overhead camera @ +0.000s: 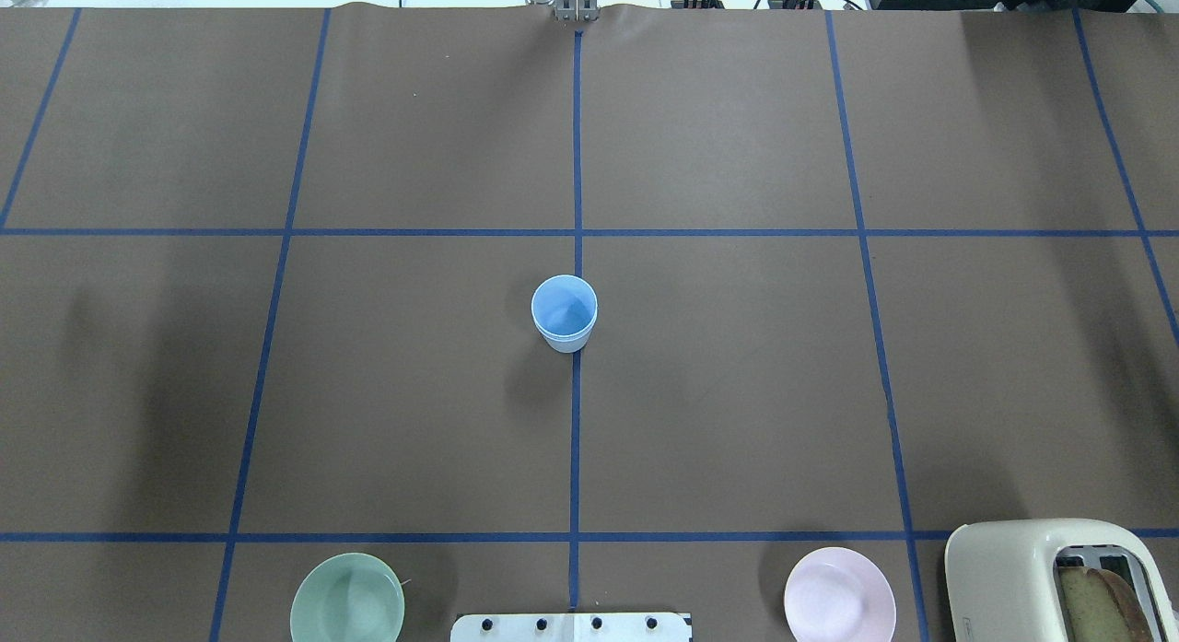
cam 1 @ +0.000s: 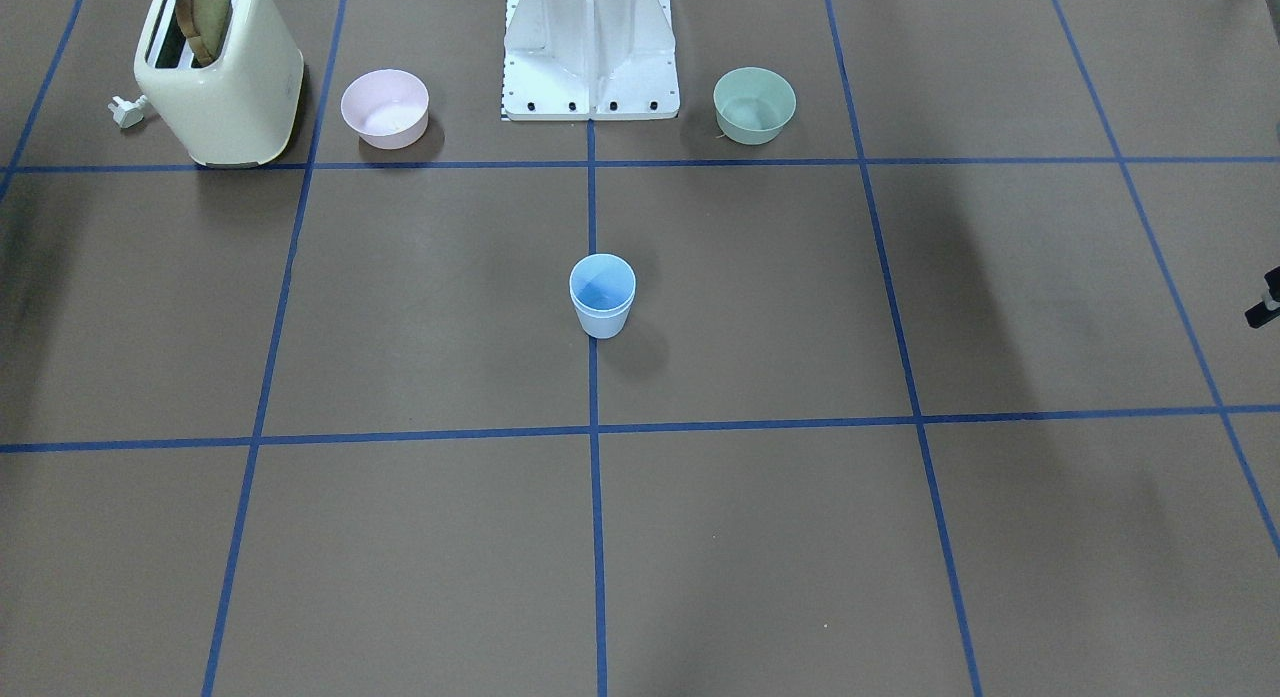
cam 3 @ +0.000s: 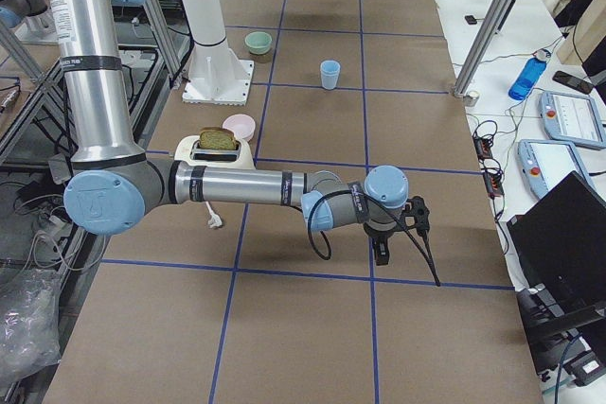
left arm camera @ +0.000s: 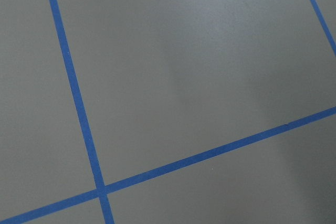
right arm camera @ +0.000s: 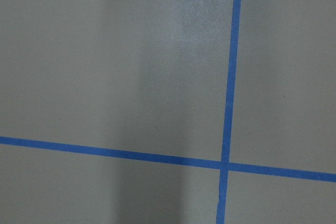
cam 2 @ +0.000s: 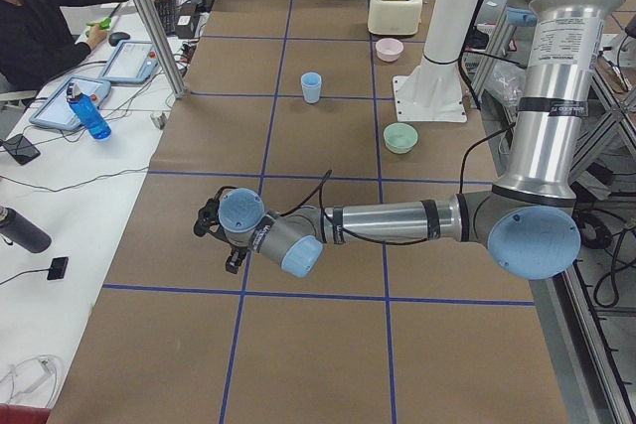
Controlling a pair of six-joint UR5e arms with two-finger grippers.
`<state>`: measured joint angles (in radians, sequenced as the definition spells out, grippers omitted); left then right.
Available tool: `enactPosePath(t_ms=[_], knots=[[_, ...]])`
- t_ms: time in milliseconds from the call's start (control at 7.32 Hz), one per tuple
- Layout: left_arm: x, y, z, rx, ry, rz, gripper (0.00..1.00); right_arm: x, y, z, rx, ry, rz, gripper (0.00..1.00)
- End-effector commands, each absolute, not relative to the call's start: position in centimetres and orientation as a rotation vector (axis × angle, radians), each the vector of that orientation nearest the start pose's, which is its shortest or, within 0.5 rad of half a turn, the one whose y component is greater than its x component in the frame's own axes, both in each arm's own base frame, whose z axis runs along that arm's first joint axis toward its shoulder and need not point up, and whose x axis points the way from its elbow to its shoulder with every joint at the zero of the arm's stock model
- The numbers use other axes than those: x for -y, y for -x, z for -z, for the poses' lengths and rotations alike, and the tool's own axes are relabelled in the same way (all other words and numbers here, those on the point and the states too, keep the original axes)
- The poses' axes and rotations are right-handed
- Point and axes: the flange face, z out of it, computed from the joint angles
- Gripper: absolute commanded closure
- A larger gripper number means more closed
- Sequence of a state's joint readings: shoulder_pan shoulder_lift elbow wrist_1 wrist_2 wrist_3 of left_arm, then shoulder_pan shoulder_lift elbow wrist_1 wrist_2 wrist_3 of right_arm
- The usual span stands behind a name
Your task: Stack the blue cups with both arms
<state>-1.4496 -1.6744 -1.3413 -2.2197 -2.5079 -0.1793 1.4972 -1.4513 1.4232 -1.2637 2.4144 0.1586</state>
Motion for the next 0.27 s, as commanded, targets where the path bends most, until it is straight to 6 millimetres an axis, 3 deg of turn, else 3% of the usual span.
enactPosePath(t_ms=[0, 137], knots=[[55.17, -1.45, -63.50, -0.976, -0.341, -0.191, 0.02, 56.07, -1.68, -62.85, 0.863, -0.170, 0.041, 0.00], [55.16, -1.46, -63.49, -0.978, -0.338, -0.187, 0.02, 56.14, -1.68, -62.84, 0.863, -0.170, 0.040, 0.00]])
